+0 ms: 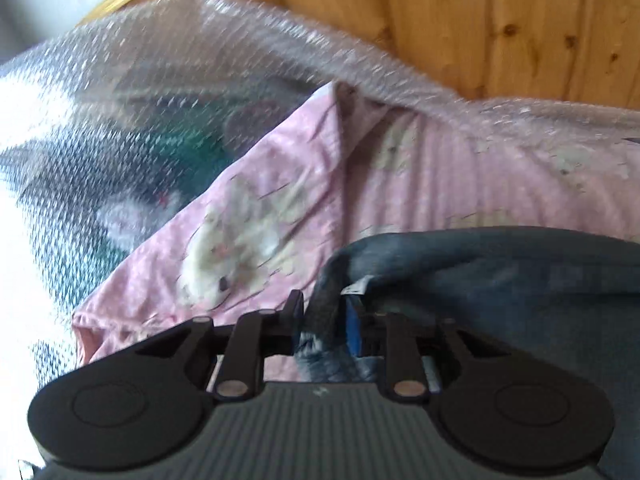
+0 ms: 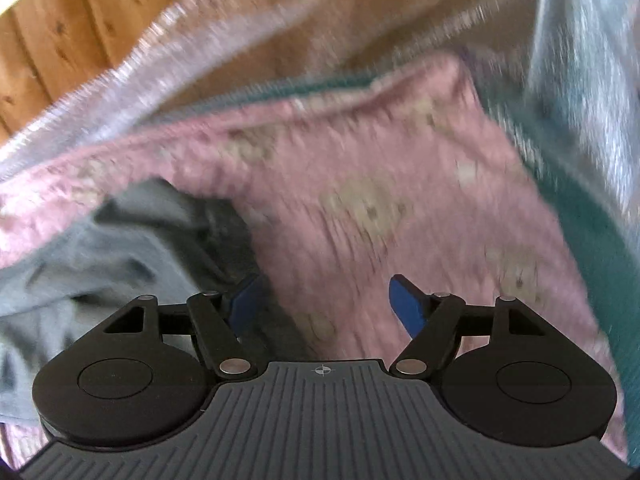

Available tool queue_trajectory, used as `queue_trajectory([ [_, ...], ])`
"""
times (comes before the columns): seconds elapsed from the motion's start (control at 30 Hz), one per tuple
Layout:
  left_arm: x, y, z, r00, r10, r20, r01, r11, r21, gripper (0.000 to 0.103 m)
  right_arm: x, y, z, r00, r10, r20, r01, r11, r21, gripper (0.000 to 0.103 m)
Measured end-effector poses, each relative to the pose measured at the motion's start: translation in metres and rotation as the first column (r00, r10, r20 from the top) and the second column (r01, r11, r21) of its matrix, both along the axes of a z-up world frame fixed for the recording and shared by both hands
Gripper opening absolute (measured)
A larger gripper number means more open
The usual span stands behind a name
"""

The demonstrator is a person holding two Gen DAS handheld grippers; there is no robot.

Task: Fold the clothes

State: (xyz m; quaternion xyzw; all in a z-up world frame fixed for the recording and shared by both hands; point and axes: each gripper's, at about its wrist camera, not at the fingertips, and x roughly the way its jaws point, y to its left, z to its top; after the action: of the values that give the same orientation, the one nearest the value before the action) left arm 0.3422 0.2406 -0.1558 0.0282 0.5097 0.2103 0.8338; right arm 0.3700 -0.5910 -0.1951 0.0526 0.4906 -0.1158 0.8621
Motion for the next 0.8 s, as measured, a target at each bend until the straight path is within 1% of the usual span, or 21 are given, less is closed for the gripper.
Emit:
queue_trajectory([
  [0.03,0.0,0.004,0.0,1.0,0.012,-0.006,-0.012,1.0,0.002,0.024,-0.001,-0.001,-0.006,1.0,-0.015,-0.015,0.015,1.0,0.004,0.071],
  [0.07,-0.002,0.006,0.003,1.0,0.017,-0.008,-0.017,1.0,0.004,0.026,-0.002,-0.001,-0.011,0.999,-0.025,-0.021,0.026,1.0,0.013,0.067],
  [0.13,-0.004,0.004,0.006,1.0,0.008,-0.007,-0.008,1.0,0.012,0.026,-0.004,0.004,-0.005,1.0,-0.012,0.028,0.011,0.998,0.055,0.066],
  [0.2,-0.003,0.001,0.004,1.0,0.0,-0.011,0.0,1.0,0.023,0.026,0.001,0.011,0.002,0.996,0.027,0.09,-0.034,0.996,0.082,0.073],
  [0.23,-0.002,-0.001,0.002,1.0,-0.003,-0.014,0.004,1.0,0.025,0.026,0.008,0.016,0.004,0.993,0.053,0.103,-0.061,0.995,0.081,0.073],
  [0.3,0.003,-0.005,-0.003,1.0,-0.009,-0.024,0.01,1.0,0.026,0.025,0.022,0.025,0.001,0.989,0.106,0.102,-0.114,0.991,0.074,0.073],
  [0.33,0.004,-0.007,-0.005,1.0,-0.017,-0.026,0.017,1.0,0.026,0.025,0.03,0.029,-0.003,0.988,0.126,0.089,-0.134,0.987,0.085,0.072],
  [0.4,0.005,-0.015,-0.008,0.999,-0.043,-0.028,0.044,0.998,0.038,0.028,0.042,0.035,-0.011,0.985,0.157,0.065,-0.164,0.98,0.113,0.056],
  [0.43,0.007,-0.018,-0.008,0.998,-0.058,-0.028,0.059,0.997,0.046,0.029,0.046,0.037,-0.013,0.984,0.167,0.062,-0.173,0.978,0.116,0.039],
  [0.47,0.008,-0.02,-0.008,0.998,-0.064,-0.023,0.065,0.996,0.055,0.03,0.048,0.039,-0.009,0.983,0.166,0.074,-0.173,0.979,0.107,0.009],
  [0.5,0.009,-0.021,-0.006,0.998,-0.065,-0.015,0.066,0.996,0.067,0.03,0.05,0.039,-0.003,0.983,0.155,0.097,-0.163,0.983,0.086,0.009],
  [0.57,0.011,-0.021,-0.004,0.998,-0.054,0.008,0.053,0.995,0.079,0.03,0.051,0.034,0.02,0.979,0.098,0.177,-0.097,0.995,-0.015,0.009],
  [0.6,0.013,-0.021,-0.006,0.999,-0.047,0.006,0.046,0.995,0.085,0.03,0.054,0.032,0.027,0.978,0.079,0.195,-0.067,0.995,-0.068,0.009],
  [0.63,0.017,-0.021,-0.009,0.999,-0.04,-0.004,0.04,0.995,0.093,0.03,0.057,0.03,0.03,0.977,0.066,0.201,-0.042,0.992,-0.118,0.009],
  [0.67,0.02,-0.022,-0.012,0.999,-0.033,-0.014,0.034,0.994,0.101,0.03,0.063,0.031,0.026,0.982,0.065,0.176,-0.036,0.986,-0.163,0.011],
  [0.7,0.023,-0.022,-0.016,0.999,-0.025,-0.024,0.028,0.994,0.108,0.03,0.068,0.032,0.02,0.987,0.072,0.141,-0.043,0.98,-0.196,0.019],
  [0.73,0.023,-0.023,-0.015,0.999,-0.02,-0.026,0.023,0.993,0.112,0.03,0.07,0.034,0.014,0.99,0.082,0.115,-0.056,0.975,-0.214,0.02],
  [0.77,0.021,-0.025,-0.013,1.0,-0.016,-0.023,0.018,0.993,0.113,0.03,0.072,0.035,0.008,0.992,0.092,0.089,-0.069,0.97,-0.233,0.03],
  [0.8,0.014,-0.026,-0.006,1.0,-0.011,-0.008,0.012,0.994,0.107,0.03,0.069,0.035,0.008,0.992,0.086,0.089,-0.063,0.97,-0.235,0.045],
])
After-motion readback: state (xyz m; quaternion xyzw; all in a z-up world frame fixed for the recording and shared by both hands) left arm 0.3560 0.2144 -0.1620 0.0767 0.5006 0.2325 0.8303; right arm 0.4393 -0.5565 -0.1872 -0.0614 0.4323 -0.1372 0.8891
